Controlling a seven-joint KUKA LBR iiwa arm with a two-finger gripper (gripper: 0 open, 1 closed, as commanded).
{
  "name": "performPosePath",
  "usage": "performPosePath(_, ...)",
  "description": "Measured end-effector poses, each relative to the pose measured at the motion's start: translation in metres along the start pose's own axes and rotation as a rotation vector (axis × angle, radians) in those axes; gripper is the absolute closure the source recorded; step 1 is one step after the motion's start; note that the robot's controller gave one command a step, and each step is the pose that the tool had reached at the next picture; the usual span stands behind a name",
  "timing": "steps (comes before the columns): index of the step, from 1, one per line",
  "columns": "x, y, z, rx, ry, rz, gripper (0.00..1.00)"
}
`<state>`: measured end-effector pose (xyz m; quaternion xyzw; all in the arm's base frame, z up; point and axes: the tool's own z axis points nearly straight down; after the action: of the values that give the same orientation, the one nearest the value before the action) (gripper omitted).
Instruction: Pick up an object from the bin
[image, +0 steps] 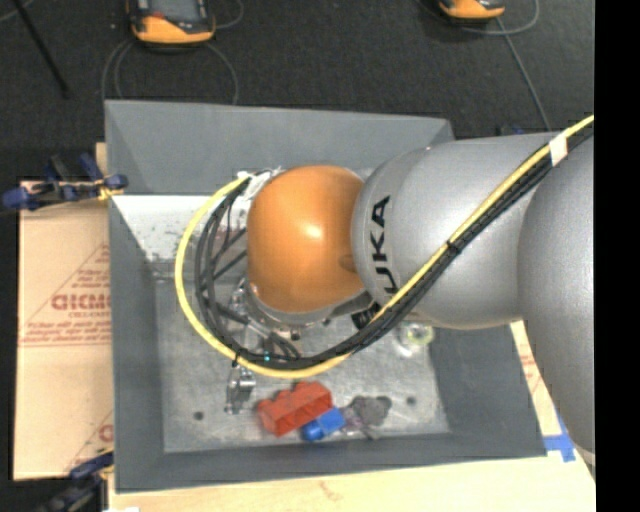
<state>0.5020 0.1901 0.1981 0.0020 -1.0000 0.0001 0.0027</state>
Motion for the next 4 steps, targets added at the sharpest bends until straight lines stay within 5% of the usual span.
performPosePath(1,-0.007,-0.072,0.072,0.003,-0.003,-0.213,0.0)
performPosePath(2,0.01,-0.133,0.126,-0.003,-0.018,-0.306,0.0)
performPosePath(3,0.007,-0.131,0.123,-0.003,-0.023,-0.306,1.0)
performPosePath(4,0.004,-0.108,0.005,0.001,-0.017,-0.385,1.0)
